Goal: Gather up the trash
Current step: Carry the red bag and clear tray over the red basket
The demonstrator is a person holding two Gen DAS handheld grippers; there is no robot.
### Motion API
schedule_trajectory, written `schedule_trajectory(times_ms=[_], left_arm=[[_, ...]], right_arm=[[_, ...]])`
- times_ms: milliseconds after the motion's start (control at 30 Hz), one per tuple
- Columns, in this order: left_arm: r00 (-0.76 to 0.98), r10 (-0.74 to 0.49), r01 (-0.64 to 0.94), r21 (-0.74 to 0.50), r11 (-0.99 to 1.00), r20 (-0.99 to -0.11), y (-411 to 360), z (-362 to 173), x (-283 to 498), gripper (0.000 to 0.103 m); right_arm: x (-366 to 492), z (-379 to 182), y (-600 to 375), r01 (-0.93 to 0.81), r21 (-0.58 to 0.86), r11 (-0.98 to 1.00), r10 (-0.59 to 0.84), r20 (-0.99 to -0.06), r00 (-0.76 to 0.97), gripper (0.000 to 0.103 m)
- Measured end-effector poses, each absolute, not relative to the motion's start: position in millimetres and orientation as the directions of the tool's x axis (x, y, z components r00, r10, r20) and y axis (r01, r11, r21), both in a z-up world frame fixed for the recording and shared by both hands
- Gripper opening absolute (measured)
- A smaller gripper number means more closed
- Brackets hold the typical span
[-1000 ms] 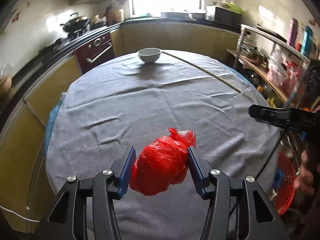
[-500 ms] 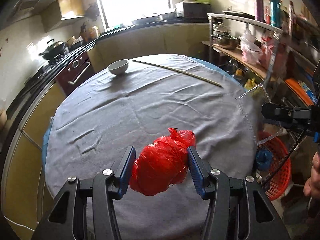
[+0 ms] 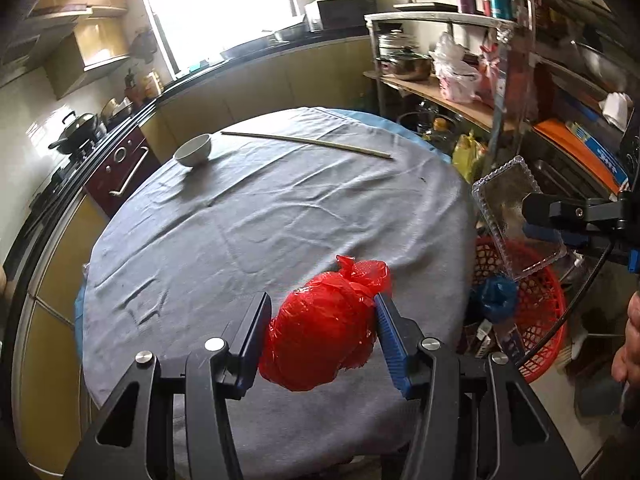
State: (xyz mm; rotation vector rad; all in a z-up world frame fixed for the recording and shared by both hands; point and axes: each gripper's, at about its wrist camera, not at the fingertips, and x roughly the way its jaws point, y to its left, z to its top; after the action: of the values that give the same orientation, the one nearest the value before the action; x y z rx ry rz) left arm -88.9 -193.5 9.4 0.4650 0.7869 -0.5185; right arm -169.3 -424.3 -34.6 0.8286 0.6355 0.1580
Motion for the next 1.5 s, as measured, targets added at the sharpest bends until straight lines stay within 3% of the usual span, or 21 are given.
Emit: schedule_trajectory(times_ms=[967,1233,1500], left_arm=[[0.579,-0.284,0.694,0.279,0.664,-0.764,-255,2,-136,0.054],[0.51,-0.372,0.735,0.168,0.657,-0.776,-263,-16,-129,0.055],[0.494,-0.423,0.733,0.103,0.672,-0.76,-279,-33,-125,0.055]], right_arm=[[-245,-60,-475,0.204,0.772,0.602,0.292,-0.451,0.843,0.048],[-255,-48,-463,0.328,0.562,0.759,0.077,-0.577,0.813,0.048],[-267,-60,-463,0.412,0.444,0.796,-0.039,-0.641,0.766,0.048]])
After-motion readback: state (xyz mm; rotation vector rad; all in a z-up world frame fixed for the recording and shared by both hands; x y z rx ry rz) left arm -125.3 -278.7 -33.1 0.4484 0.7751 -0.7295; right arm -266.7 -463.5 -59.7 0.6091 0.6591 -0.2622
